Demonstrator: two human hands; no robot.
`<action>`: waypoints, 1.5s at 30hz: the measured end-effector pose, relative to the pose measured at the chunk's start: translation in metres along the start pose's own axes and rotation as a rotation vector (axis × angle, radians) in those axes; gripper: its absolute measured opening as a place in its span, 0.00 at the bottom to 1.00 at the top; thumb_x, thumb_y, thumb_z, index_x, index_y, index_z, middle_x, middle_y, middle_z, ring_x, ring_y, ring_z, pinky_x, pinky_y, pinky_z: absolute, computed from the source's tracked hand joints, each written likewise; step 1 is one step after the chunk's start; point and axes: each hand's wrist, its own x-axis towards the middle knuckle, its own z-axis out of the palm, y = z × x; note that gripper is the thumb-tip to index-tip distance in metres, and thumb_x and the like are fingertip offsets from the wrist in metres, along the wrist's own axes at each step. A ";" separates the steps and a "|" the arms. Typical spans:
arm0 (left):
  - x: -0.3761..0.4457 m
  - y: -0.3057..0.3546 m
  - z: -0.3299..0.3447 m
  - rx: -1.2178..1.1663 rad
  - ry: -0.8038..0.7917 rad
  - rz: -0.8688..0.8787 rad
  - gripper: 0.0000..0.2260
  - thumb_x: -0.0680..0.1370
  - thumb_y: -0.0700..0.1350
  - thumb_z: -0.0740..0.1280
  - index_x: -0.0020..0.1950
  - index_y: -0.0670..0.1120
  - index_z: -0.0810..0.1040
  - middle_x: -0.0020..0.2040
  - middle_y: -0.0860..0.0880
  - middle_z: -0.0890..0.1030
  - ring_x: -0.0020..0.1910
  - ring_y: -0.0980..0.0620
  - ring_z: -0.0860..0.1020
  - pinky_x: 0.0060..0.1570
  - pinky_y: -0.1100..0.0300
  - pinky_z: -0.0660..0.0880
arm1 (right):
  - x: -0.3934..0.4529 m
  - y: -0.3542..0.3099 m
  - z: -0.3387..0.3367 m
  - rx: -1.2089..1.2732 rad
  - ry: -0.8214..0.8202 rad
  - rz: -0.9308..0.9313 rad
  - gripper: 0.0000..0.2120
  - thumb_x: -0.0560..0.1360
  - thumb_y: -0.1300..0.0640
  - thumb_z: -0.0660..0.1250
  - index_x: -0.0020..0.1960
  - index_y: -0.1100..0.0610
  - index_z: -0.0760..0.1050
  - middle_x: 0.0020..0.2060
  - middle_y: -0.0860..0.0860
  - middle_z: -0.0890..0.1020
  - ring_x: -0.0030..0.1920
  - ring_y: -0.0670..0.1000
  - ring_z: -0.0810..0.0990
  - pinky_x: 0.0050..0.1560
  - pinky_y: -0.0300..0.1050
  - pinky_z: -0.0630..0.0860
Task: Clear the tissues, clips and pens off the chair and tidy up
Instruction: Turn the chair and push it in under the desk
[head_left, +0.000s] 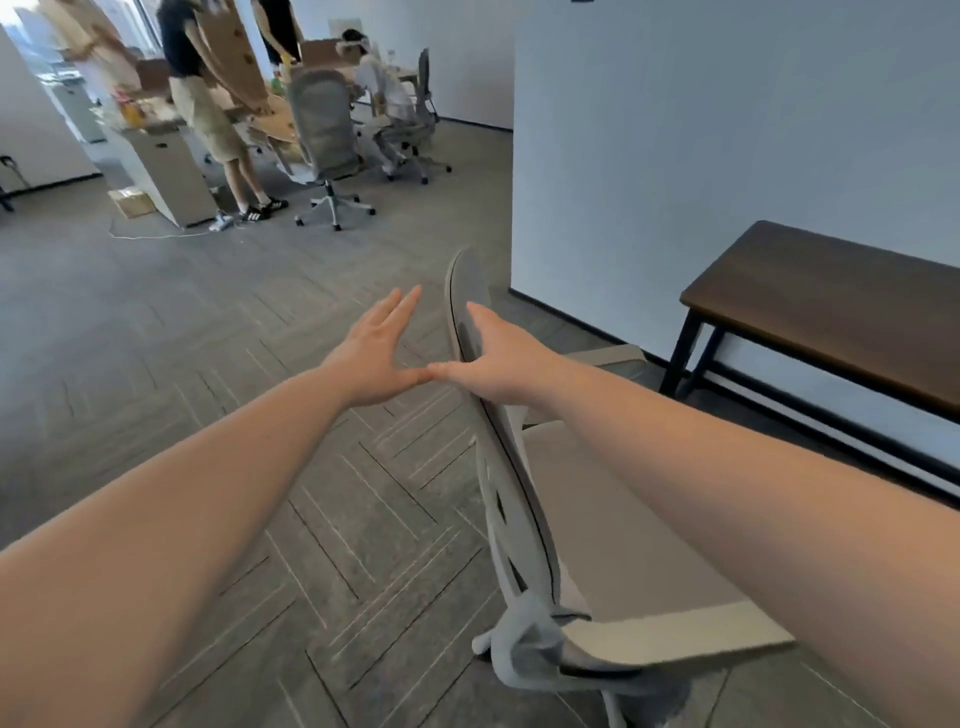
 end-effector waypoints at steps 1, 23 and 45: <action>0.008 -0.004 -0.002 0.020 -0.015 0.053 0.46 0.71 0.57 0.70 0.77 0.56 0.41 0.79 0.50 0.45 0.78 0.49 0.47 0.76 0.48 0.52 | 0.004 -0.003 0.003 -0.049 0.001 0.038 0.43 0.74 0.44 0.68 0.77 0.59 0.47 0.77 0.55 0.59 0.75 0.55 0.61 0.70 0.46 0.62; 0.054 0.048 0.009 0.183 -0.095 0.583 0.27 0.70 0.53 0.73 0.65 0.45 0.71 0.73 0.47 0.66 0.78 0.47 0.53 0.74 0.49 0.58 | -0.059 0.048 -0.014 -0.133 0.024 0.095 0.30 0.71 0.62 0.65 0.71 0.48 0.63 0.57 0.50 0.78 0.52 0.52 0.77 0.50 0.45 0.75; -0.053 0.258 0.105 0.204 0.129 0.645 0.27 0.72 0.68 0.51 0.60 0.53 0.74 0.56 0.51 0.78 0.54 0.46 0.75 0.58 0.48 0.66 | -0.251 0.213 -0.125 -0.581 0.208 0.359 0.12 0.73 0.63 0.62 0.49 0.48 0.67 0.46 0.49 0.78 0.45 0.53 0.76 0.41 0.48 0.72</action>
